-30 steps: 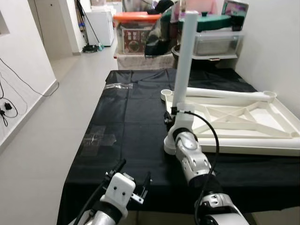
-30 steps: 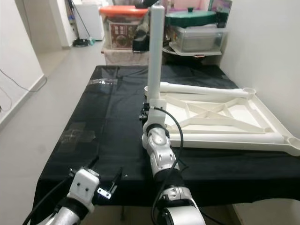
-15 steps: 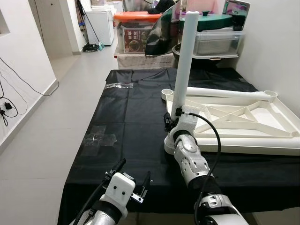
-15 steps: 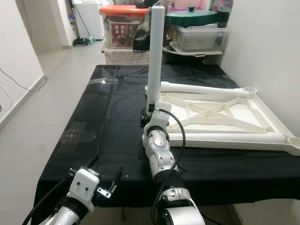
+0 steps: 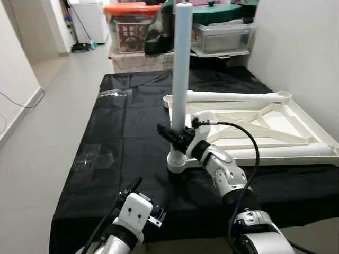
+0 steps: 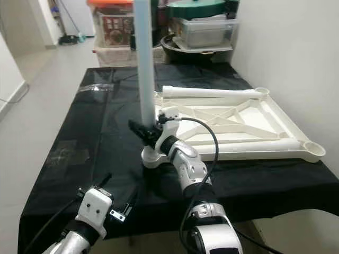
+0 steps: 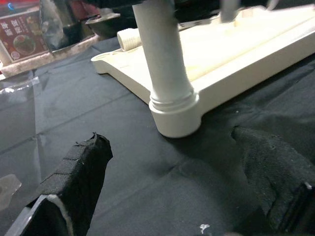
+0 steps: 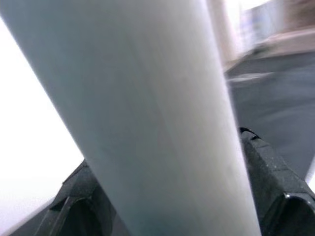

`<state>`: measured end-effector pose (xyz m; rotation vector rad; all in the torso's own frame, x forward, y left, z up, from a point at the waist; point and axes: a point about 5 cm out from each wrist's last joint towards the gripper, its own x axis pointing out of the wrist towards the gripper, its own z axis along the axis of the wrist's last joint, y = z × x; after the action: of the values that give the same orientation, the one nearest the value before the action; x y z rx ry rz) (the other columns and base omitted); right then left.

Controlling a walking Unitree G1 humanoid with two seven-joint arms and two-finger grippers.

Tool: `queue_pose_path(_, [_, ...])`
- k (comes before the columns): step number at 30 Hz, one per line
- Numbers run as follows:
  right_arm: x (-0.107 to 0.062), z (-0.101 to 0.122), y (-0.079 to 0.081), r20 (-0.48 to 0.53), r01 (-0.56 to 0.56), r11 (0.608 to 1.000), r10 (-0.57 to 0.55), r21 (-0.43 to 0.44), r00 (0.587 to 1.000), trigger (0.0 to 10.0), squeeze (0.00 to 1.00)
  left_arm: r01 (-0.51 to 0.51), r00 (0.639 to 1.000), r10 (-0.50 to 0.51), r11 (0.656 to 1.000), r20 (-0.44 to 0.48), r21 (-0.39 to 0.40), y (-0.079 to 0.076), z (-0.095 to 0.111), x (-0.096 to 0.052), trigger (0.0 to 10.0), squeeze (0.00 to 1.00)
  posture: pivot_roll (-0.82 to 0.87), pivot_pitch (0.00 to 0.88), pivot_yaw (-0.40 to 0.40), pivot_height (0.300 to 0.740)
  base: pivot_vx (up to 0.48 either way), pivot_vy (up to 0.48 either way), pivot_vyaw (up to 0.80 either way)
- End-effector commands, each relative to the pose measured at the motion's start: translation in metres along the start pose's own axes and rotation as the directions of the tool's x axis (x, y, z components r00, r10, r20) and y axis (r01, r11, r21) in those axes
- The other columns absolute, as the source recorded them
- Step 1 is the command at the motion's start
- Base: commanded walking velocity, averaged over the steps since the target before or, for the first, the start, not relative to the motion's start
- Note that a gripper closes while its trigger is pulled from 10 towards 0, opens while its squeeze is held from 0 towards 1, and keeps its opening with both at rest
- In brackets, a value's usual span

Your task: Building children table

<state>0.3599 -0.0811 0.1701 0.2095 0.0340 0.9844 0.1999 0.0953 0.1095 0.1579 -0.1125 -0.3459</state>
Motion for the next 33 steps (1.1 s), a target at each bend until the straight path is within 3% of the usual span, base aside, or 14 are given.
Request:
queue_pose_path(1, [0.013, -0.005, 0.022, -0.078, -0.252, 0.968, 0.253, 0.017, 0.964, 10.0, 0.00, 0.003, 1.000, -0.003, 1.000, -0.022, 0.000, 0.000, -0.004, -0.001, 10.0, 0.00, 0.00, 0.000, -0.001, 0.740, 0.000, 0.000, 0.00])
queue_pose_path(3, [0.013, -0.006, 0.025, -0.180, -0.425, 0.905, 0.419, 0.007, 0.890, 10.0, 0.00, 0.001, 1.000, -0.001, 1.000, -0.021, 0.001, 0.000, -0.003, -0.001, 10.0, 0.00, 0.01, 0.000, -0.005, 0.740, 0.000, 0.000, 0.00])
queue_pose_path(14, [0.020, -0.005, 0.034, -0.263, -0.591, 0.806, 0.573, 0.012, 0.776, 10.0, 0.00, 0.000, 1.000, 0.000, 1.000, -0.020, -0.001, -0.001, -0.002, -0.002, 10.0, 0.00, 0.02, 0.000, -0.008, 0.740, 0.000, 0.000, 0.00])
queue_pose_path(15, [0.020, -0.008, 0.035, -0.267, -0.602, 0.799, 0.584, 0.019, 0.767, 5.3, 0.00, 0.000, 1.000, 0.000, 1.000, -0.020, -0.002, -0.002, -0.002, -0.002, 10.0, 0.00, 0.02, 0.000, -0.008, 0.740, 0.000, 0.000, 0.00])
queue_pose_path(19, [0.018, -0.010, 0.036, -0.275, -0.621, 0.783, 0.605, 0.034, 0.747, 5.3, 0.00, 0.001, 1.000, -0.001, 1.000, -0.020, -0.002, -0.002, -0.002, -0.002, 10.0, 0.00, 0.02, 0.000, -0.008, 0.740, 0.000, 0.000, 0.00])
queue_pose_path(20, [0.017, -0.014, 0.036, -0.279, -0.621, 0.783, 0.604, 0.034, 0.747, 0.0, 0.00, 0.001, 1.000, -0.001, 1.000, -0.021, -0.003, -0.002, -0.002, -0.002, 10.0, 0.00, 0.02, 0.000, -0.009, 0.740, 0.000, 0.000, 0.00])
queue_pose_path(22, [0.018, -0.016, 0.036, -0.273, -0.603, 0.797, 0.585, 0.020, 0.764, 0.0, 0.00, 0.002, 1.000, -0.002, 1.000, -0.021, -0.003, -0.002, -0.002, -0.002, 10.0, 0.00, 0.02, 0.000, -0.008, 0.740, 0.000, 0.000, 0.00])
queue_pose_path(27, [0.023, -0.025, 0.034, -0.194, -0.444, 0.896, 0.430, -0.032, 0.882, 0.0, 0.00, 0.002, 1.000, -0.002, 1.000, -0.022, -0.004, -0.003, -0.003, -0.002, 10.0, 0.00, 0.02, 0.000, -0.013, 0.740, 0.000, 0.000, 0.00])
queue_pose_path(30, [0.025, -0.027, 0.032, -0.191, -0.382, 0.923, 0.366, -0.052, 0.911, 0.0, 0.00, 0.002, 1.000, -0.002, 1.000, -0.022, -0.004, -0.003, -0.003, -0.002, 10.0, 0.00, 0.02, 0.000, -0.013, 0.740, 0.000, 0.000, 0.00])
queue_pose_path(32, [0.028, -0.026, 0.017, -0.141, -0.105, 0.989, 0.090, -0.108, 0.986, 0.0, 0.00, 0.004, 1.000, -0.004, 1.000, -0.024, -0.004, -0.002, -0.004, -0.003, 10.0, 0.00, 0.01, 0.000, -0.005, 0.740, 0.000, 0.000, 0.00])
queue_pose_path(33, [0.028, -0.025, 0.010, -0.116, 0.026, 0.994, -0.039, -0.107, 0.992, 0.0, 0.00, 0.005, 1.000, -0.005, 1.000, -0.025, -0.003, -0.002, -0.004, -0.003, 10.0, 0.00, 0.01, 0.000, -0.005, 0.740, 0.000, 0.000, 0.00])
